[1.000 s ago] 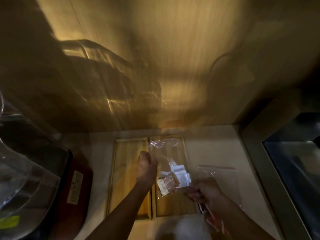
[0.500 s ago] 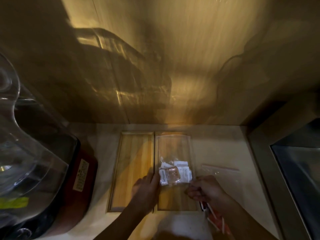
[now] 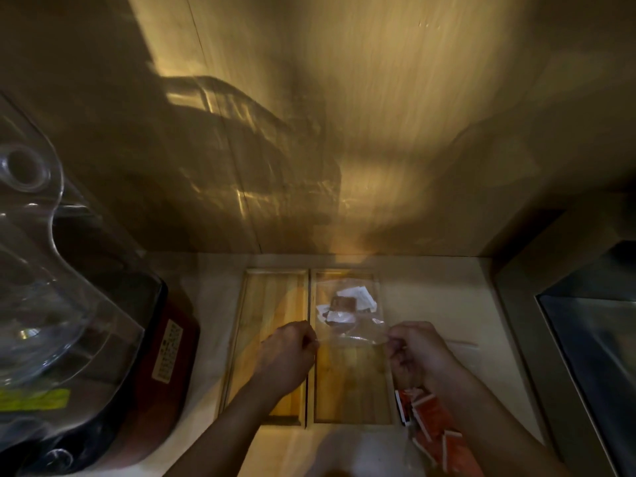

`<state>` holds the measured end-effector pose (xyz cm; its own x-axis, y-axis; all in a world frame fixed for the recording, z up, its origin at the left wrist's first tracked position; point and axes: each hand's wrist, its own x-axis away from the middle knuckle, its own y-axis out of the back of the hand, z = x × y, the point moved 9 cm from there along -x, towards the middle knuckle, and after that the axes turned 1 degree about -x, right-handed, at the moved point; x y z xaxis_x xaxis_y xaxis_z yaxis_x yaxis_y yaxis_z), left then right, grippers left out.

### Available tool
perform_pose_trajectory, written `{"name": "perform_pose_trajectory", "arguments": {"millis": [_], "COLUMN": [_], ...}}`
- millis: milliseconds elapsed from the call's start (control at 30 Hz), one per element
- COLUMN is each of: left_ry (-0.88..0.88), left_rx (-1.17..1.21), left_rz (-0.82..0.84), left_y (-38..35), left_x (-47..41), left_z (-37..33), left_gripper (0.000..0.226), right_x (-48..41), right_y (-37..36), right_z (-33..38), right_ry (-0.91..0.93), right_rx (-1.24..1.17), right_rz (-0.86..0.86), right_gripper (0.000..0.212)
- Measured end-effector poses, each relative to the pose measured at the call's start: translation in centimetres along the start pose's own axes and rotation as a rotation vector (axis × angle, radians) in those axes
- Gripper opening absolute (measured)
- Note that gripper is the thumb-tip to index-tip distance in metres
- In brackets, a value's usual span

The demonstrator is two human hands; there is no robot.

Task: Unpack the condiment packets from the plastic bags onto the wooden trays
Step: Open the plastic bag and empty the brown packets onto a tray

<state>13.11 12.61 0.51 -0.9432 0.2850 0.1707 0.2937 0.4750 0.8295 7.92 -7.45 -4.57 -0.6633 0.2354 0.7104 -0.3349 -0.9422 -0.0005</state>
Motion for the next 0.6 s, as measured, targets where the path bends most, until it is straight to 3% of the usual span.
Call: {"name": "perform_pose_trajectory", "arguments": {"millis": [100, 167, 233, 300, 367, 467, 533, 600], "left_ry": [-0.033, 0.007, 0.121, 0.329, 0.522, 0.691, 0.773, 0.781], "left_rx": [-0.051, 0.066, 0.303, 0.618, 0.871, 1.011, 1.124, 1.138], "left_rz": [0.096, 0.197, 0.312, 0.442, 0.530, 0.405, 0.285, 0.277], "left_y": [-0.2, -1.0, -2.3, -4.2, -6.3, -7.6, -7.9, -8.4], "left_x": [0.2, 0.2, 0.6, 1.8, 3.0, 2.7, 2.5, 2.3], "left_z": [-0.3, 0.4, 1.6, 2.7, 3.4, 4.0, 4.1, 3.7], "left_gripper": [0.009, 0.011, 0.017, 0.008, 0.026, 0.046, 0.041, 0.024], "right_x": [0.4, 0.7, 0.9, 1.0, 0.9, -0.1, -0.7, -1.1], "right_y": [0.3, 0.5, 0.5, 0.4, 0.3, 0.2, 0.4, 0.3], "right_z": [0.0, -0.5, -1.4, -3.0, -4.3, -5.8, -6.4, -6.6], "right_ry": [-0.016, -0.030, -0.062, -0.134, -0.189, -0.228, -0.253, -0.269], "right_rx": [0.053, 0.091, 0.094, 0.054, -0.021, -0.126, -0.171, -0.193], "right_rz": [0.029, 0.053, 0.082, 0.104, 0.115, 0.113, 0.098, 0.111], "right_gripper": [0.028, 0.027, 0.027, 0.029, 0.027, 0.022, 0.022, 0.026]}}
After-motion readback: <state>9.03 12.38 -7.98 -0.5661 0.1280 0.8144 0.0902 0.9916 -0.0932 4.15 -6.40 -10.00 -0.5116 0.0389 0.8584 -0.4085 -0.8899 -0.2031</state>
